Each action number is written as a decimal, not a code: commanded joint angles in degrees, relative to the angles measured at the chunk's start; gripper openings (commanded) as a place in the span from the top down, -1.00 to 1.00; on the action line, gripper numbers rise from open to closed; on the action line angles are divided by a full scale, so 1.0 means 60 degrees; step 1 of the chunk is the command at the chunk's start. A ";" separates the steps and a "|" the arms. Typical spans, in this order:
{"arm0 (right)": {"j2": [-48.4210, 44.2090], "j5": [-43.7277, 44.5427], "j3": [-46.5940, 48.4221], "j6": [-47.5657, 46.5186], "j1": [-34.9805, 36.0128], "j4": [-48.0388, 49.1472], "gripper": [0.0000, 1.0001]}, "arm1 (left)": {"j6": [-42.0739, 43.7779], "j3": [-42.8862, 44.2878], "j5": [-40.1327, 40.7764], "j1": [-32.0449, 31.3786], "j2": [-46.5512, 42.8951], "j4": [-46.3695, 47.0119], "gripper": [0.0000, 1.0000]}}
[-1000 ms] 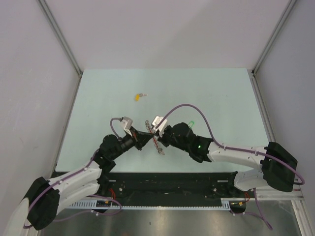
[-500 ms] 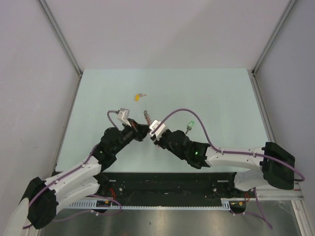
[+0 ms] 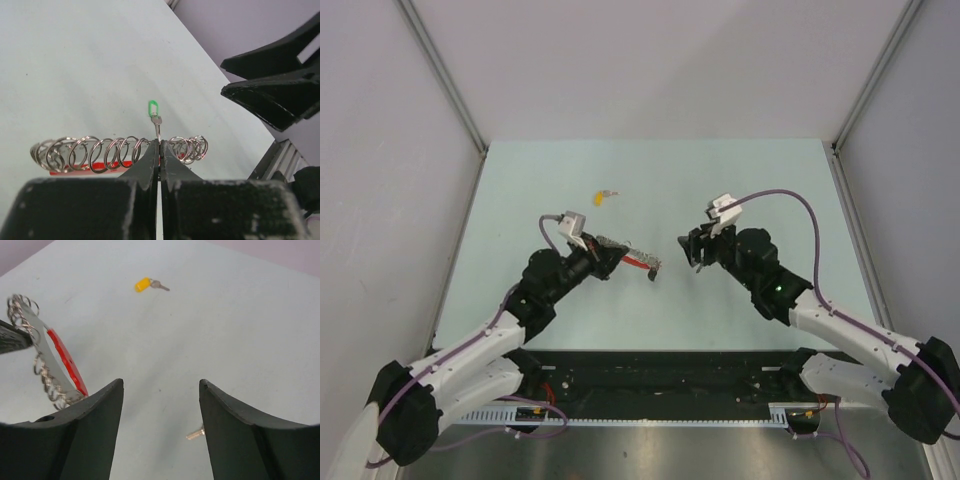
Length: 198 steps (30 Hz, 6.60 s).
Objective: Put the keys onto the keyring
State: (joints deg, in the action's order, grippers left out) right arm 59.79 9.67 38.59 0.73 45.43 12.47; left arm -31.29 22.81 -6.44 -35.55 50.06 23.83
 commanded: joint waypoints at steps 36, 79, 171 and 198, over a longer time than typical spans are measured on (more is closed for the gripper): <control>0.0450 -0.1613 -0.0279 0.0098 0.0543 0.1627 -0.13 | 0.4790 0.3171 -0.5695 0.0007 0.2086 -0.2171 0.99; 0.1959 0.2591 0.0717 0.0932 0.2317 0.0500 -0.17 | 0.0630 0.3069 -0.0012 -0.1750 0.1984 -0.0911 0.99; 0.5928 -0.3604 0.2328 -0.2509 -0.3704 -0.3323 0.39 | 0.5273 0.2629 -0.5695 0.1399 0.1280 -0.1687 0.99; 0.5826 -0.4000 0.2343 -0.3096 -0.3690 -0.2987 0.46 | 0.5273 0.2585 -0.5739 0.1384 0.1236 -0.1614 0.99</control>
State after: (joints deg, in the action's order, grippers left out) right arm 96.12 -14.00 50.94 -16.75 23.38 -7.79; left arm 0.01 36.58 -40.42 -27.70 59.11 12.21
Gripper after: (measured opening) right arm 0.281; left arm 0.005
